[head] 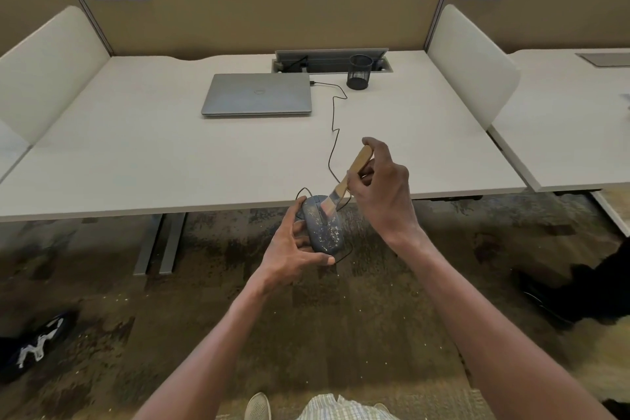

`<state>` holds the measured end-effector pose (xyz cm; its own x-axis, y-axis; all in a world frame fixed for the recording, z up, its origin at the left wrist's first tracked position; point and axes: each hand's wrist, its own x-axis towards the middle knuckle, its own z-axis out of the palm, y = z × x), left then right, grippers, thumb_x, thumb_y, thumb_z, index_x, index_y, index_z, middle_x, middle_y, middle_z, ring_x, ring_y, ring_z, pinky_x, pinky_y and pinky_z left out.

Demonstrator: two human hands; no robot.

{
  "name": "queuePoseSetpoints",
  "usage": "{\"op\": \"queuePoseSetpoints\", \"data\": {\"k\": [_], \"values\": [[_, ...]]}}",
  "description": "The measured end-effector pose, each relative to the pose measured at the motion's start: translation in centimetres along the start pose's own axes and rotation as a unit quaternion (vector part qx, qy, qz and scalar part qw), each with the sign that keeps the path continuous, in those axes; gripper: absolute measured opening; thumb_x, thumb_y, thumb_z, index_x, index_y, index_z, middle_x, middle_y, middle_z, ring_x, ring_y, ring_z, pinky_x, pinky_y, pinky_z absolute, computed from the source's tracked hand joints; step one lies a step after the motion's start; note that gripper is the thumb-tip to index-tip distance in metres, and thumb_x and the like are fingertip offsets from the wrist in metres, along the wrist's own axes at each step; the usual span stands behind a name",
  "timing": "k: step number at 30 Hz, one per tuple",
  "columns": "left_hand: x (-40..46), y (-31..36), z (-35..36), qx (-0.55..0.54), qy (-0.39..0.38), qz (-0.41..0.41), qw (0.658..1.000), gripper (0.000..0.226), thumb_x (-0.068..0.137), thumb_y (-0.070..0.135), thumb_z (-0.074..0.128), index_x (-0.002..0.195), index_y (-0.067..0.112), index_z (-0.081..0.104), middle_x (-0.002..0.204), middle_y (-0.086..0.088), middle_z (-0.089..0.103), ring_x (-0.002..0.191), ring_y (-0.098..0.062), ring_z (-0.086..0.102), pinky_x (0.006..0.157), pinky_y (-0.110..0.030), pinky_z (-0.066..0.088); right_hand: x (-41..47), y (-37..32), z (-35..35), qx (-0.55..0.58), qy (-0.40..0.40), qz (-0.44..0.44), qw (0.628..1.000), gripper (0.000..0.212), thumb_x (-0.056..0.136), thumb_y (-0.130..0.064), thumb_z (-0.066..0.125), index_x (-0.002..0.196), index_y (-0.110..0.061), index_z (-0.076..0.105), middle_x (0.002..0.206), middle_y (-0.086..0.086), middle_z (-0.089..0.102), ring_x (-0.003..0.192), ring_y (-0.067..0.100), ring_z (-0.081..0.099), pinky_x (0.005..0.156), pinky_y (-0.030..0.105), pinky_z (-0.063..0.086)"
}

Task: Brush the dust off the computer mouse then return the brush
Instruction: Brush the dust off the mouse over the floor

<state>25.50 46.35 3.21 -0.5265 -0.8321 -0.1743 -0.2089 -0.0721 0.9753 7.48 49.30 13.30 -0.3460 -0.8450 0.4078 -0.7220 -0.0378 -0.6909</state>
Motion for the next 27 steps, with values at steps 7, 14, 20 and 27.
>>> {"op": "queuePoseSetpoints", "data": {"k": [7,14,20,27], "values": [[0.1,-0.1,-0.2,0.006,-0.006,0.005,1.0,0.131,0.06,0.005,0.096,0.154,0.049,0.016,0.15,-0.014,0.05,0.122,-0.023,0.065,0.099,-0.038,0.056,0.0,0.5,-0.2,-0.014,-0.014,0.025,1.0,0.059,0.093,-0.008,0.07,0.145,-0.007,0.042,0.085,0.005,0.07,0.072,0.016,0.071,0.07,0.019,0.061],[0.1,0.0,0.0,0.009,-0.009,0.011,1.0,0.13,0.061,0.005,0.096,0.155,0.047,0.016,0.15,-0.015,0.049,0.121,-0.024,0.065,0.1,-0.042,0.056,0.8,0.5,-0.3,-0.021,0.01,0.017,1.0,0.057,0.093,-0.008,0.069,0.144,-0.005,0.044,0.088,0.01,0.074,0.073,0.016,0.07,0.072,0.018,0.058],[0.3,-0.1,-0.2,0.007,-0.004,0.015,1.0,0.13,0.06,0.007,0.096,0.152,0.051,0.016,0.151,-0.015,0.049,0.121,-0.023,0.064,0.103,-0.045,0.054,0.6,0.6,-0.4,-0.048,-0.005,0.018,0.999,0.056,0.094,-0.006,0.066,0.145,-0.004,0.042,0.083,0.011,0.072,0.072,0.024,0.072,0.071,0.039,0.062],[0.9,-0.5,-0.3,0.002,-0.014,0.028,1.0,0.131,0.059,0.009,0.097,0.154,0.05,0.016,0.152,-0.015,0.047,0.112,-0.011,0.066,0.095,-0.03,0.057,0.2,0.1,-0.9,0.0,0.007,0.007,1.0,0.058,0.093,-0.009,0.07,0.144,-0.006,0.043,0.081,-0.002,0.064,0.069,0.012,0.067,0.064,0.003,0.052]]}}
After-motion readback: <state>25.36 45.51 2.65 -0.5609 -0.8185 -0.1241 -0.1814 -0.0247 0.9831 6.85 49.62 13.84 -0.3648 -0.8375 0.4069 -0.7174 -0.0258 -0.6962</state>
